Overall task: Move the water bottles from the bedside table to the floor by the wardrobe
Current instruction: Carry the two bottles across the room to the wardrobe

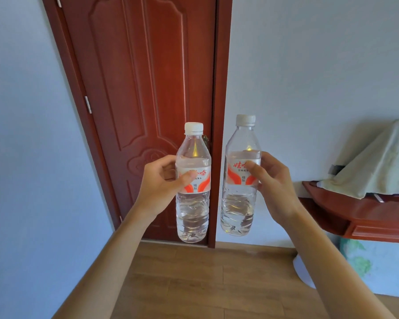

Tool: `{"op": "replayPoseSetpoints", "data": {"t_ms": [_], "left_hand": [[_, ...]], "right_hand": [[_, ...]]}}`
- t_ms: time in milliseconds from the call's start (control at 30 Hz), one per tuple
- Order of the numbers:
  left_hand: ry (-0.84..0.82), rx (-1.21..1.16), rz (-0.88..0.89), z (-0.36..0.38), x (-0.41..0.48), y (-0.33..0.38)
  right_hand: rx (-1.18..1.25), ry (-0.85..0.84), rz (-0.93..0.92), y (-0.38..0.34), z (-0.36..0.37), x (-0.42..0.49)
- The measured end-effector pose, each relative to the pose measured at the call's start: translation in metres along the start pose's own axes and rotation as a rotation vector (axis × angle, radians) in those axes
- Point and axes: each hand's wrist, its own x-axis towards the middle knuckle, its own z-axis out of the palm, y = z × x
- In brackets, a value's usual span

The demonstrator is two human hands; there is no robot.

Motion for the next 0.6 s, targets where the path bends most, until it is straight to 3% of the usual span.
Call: {"op": "replayPoseSetpoints", "data": {"t_ms": [300,600], "left_hand": [[-0.052,-0.176,-0.024,0.049,0.124,-0.084],[-0.057,-0.169,-0.014,0.069,0.213,-0.14]], "right_hand": [[-0.04,0.062,-0.001,0.054,-0.043,0.119],[-0.04,0.065,0.023,0.093,-0.061,0.21]]}}
